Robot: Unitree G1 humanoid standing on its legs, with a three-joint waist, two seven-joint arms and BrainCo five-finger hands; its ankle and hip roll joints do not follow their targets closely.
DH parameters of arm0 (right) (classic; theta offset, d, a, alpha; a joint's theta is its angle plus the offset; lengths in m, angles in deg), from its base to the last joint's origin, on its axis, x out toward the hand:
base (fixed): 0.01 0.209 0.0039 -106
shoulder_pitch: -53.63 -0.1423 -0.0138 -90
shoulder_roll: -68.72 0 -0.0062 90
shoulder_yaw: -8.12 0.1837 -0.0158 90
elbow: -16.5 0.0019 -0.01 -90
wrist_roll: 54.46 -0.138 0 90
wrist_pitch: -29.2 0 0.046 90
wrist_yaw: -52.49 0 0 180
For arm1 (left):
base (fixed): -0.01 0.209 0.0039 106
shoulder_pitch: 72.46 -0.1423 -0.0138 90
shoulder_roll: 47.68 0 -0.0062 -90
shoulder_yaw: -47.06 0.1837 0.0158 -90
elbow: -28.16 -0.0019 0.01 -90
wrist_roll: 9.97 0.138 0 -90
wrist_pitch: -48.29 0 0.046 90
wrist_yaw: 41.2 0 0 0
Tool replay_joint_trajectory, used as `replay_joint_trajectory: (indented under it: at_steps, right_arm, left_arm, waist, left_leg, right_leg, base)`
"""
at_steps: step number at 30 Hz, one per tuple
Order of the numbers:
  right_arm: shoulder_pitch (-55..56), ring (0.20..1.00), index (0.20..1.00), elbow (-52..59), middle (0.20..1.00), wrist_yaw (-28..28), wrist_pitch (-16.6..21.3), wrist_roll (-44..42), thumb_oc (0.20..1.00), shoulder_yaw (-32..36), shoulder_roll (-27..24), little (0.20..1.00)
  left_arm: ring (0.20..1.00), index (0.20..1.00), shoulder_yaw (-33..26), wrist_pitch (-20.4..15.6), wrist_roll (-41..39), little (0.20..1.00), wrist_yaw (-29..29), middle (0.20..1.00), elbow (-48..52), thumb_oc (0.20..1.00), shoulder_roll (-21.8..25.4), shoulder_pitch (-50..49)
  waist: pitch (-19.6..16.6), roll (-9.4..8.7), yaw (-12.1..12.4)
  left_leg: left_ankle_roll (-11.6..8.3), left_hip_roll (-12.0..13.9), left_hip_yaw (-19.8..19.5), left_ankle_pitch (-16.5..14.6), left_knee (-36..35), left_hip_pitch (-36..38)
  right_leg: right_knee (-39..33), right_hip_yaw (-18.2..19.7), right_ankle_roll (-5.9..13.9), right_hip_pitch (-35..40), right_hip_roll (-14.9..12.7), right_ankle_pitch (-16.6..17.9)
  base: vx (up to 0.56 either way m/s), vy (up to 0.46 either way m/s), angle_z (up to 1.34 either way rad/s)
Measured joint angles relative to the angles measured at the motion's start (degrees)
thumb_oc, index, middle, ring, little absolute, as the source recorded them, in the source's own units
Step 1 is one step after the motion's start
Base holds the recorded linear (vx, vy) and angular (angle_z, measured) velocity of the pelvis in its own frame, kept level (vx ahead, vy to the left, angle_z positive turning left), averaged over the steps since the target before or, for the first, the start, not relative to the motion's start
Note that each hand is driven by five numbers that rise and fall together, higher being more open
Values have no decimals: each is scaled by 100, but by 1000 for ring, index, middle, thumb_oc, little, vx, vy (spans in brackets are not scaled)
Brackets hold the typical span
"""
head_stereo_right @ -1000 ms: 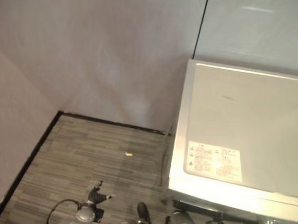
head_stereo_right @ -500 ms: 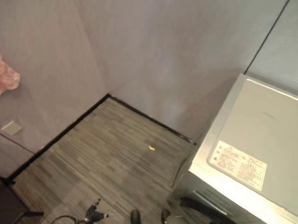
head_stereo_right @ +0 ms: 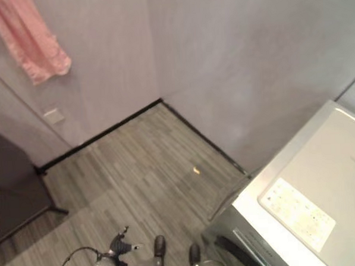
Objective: Put brush and paste in cup on sink, flatten towel.
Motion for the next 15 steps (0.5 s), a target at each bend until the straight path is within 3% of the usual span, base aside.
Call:
replay_joint_trajectory:
  at_steps: [1, 2, 3, 4, 5, 6, 7, 8, 12, 15]
  right_arm:
    - [13, 1000, 1000, 9, 1000, 14, 2, -1, 1000, -2, 0, 1000]
    - [-46, 1000, 1000, 75, 1000, 29, 9, 24, 1000, 30, 27, 1000]
    - [-78, 1000, 1000, 142, 1000, 28, 11, 31, 1000, 97, 55, 1000]
    - [-171, 1000, 1000, 209, 1000, 103, 74, 31, 1000, 111, 67, 1000]
    - [-256, 1000, 1000, 183, 1000, 122, 74, 87, 1000, 103, 56, 1000]
    - [-300, 1000, 1000, 197, 1000, 155, 135, 101, 1000, 208, -53, 1000]
    - [-277, 1000, 1000, 216, 1000, 100, 240, 122, 1000, 210, -198, 1000]
    - [-171, 1000, 1000, 223, 1000, 86, 300, 149, 1000, 218, -269, 1000]
    - [-141, 1000, 1000, 1, 1000, 100, 227, 275, 1000, 336, -61, 1000]
    - [-127, 1000, 1000, -19, 1000, 100, 214, 275, 1000, 384, -38, 1000]
  left_arm:
    - [1000, 1000, 13, 2, 0, 1000, 13, 1000, -42, 1000, -34, 153]
    - [1000, 1000, -13, 17, -7, 1000, 37, 1000, -235, 1000, -77, 355]
    - [1000, 1000, -45, -2, -7, 1000, 43, 1000, -216, 1000, -72, 412]
    - [1000, 1000, -72, -61, -16, 1000, 53, 1000, -217, 1000, -71, 528]
    - [1000, 1000, -92, -56, -32, 1000, 52, 1000, -234, 1000, -76, 521]
    - [1000, 1000, -107, -60, -153, 1000, 53, 1000, -235, 1000, -150, 451]
    - [1000, 1000, -121, -60, -193, 1000, 54, 1000, -233, 1000, -215, 387]
    - [1000, 1000, -121, -58, -217, 1000, 53, 1000, -237, 1000, -233, 329]
    - [1000, 1000, -121, -38, -221, 1000, 47, 1000, -278, 1000, 121, -92]
    - [1000, 1000, -153, 5, -219, 1000, 45, 1000, -419, 1000, 277, -167]
  waist:
    - [15, 1, -130]
    - [7, -91, -350]
    - [-11, -110, -457]
    - [8, -153, -462]
    - [4, -162, -468]
    - [-36, -54, -455]
    - [-72, 125, -442]
    - [-132, 214, -448]
    - [-325, -93, -181]
    - [-349, -128, -167]
  left_leg:
    - [16, 214, 658, -40, -14, 96]
    - [-151, 746, 2625, -20, -15, 265]
    - [-187, 1041, 3235, 4, 65, 337]
    - [-189, 1282, 3303, 5, 102, 514]
    - [-193, 1346, 3209, 13, 193, 592]
    - [-198, 1139, 2306, 179, 25, 782]
    - [-210, 1033, 1996, 239, -201, 912]
    - [-226, 904, 1834, 109, -601, 1057]
    - [126, 202, 1752, 1, -938, 1334]
    - [218, 46, 1683, -59, -925, 1352]
  right_leg:
    - [8, -276, -10, 23, -153, 90]
    - [-193, -588, 19, 148, -302, 52]
    - [-250, -675, 33, 148, -359, 44]
    - [-216, -752, 74, 115, -496, 92]
    - [-202, -754, 117, 114, -558, 94]
    - [31, -728, 397, 50, -712, 81]
    - [178, -751, 531, 14, -736, 17]
    - [338, -725, 667, -30, -762, -61]
    - [526, -249, 1005, -3, -1296, -46]
    - [501, -251, 1109, 84, -1447, 15]
  base:
    - [-47, -20, 150]
    - [-50, -6, 151]
    - [-89, 3, 127]
    - [-105, 37, 58]
    - [-85, 125, 36]
    - [-38, 176, 31]
    - [58, 217, 46]
    - [81, 191, 58]
    - [70, 223, 31]
    - [51, 180, 18]
